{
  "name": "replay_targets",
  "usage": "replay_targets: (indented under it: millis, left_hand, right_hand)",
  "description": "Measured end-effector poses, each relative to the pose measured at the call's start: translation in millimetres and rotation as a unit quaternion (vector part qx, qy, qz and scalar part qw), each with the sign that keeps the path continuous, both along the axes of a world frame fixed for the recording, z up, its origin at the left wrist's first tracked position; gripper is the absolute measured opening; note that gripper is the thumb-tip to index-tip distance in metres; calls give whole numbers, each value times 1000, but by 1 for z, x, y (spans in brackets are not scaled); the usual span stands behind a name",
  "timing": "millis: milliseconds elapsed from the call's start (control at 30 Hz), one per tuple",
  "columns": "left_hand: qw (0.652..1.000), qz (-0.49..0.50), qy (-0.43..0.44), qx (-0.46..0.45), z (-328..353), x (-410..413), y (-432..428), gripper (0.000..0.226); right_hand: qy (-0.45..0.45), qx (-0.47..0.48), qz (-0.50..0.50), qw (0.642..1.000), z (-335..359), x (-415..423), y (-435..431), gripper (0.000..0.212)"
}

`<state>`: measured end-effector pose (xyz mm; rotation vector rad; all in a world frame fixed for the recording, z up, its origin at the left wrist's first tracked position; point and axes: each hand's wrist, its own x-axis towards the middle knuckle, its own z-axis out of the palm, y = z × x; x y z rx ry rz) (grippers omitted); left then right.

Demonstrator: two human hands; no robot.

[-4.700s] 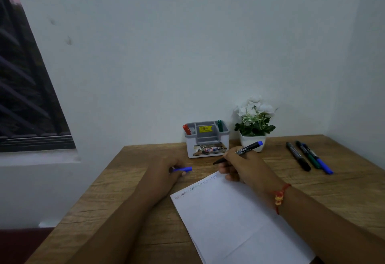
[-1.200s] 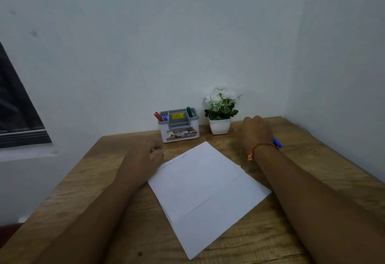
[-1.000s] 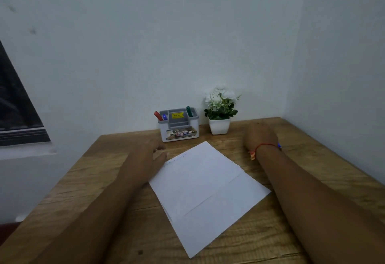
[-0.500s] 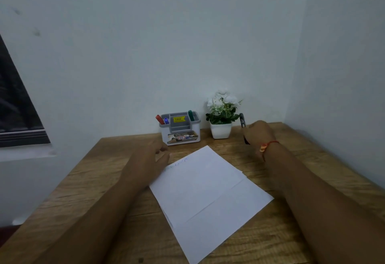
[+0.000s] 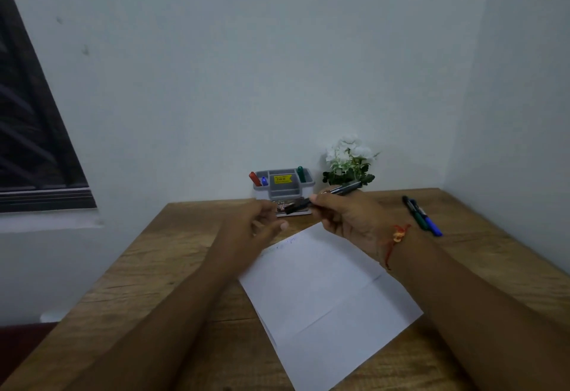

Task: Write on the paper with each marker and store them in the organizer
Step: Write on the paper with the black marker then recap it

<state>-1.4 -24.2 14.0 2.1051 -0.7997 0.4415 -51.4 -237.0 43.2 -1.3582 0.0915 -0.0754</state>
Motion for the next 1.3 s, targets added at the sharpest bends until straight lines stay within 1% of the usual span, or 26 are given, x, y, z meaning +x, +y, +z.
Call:
replay_targets:
  millis: [133, 267, 367, 500, 567, 733, 900, 1167, 1233, 1300]
  left_hand:
    - [1000, -13, -19, -14, 3, -3, -1, 24]
    - [999, -26, -22, -14, 4, -3, 0, 20]
    - [999, -40, -4, -17, 3, -3, 0, 20]
    - [998, -53, 26, -29, 2, -3, -2, 23]
    - [996, -59, 44, -46, 3, -3, -2, 23]
    - [982, -69, 130, -121, 4, -3, -2, 21]
    - [965, -101, 181, -158, 5, -4, -1, 21]
    - [950, -132, 214, -185, 6, 1, 2, 21]
    - [952, -131, 206, -182, 5, 2, 2, 22]
    - [959, -119, 195, -166, 3, 4, 1, 21]
  right_hand:
    - [-5, -9, 38, 999, -4, -3, 16, 2]
    - [-7, 12, 50, 999, -6, -4, 22, 6]
    - [-4, -4, 59, 998, -7, -7, 25, 12]
    - [-17, -19, 71, 997, -7, -9, 28, 15]
    - [-19, -10, 72, 997, -6, -9, 28, 19]
    - [-49, 23, 80, 995, -5, -10, 30, 21]
    - [-55, 43, 76, 995, -8, -7, 31, 21]
    - [-48, 59, 65, 995, -8, -4, 32, 24]
    - [-42, 46, 69, 996, -8, -4, 31, 23]
    - [-32, 39, 81, 995, -8, -3, 30, 29]
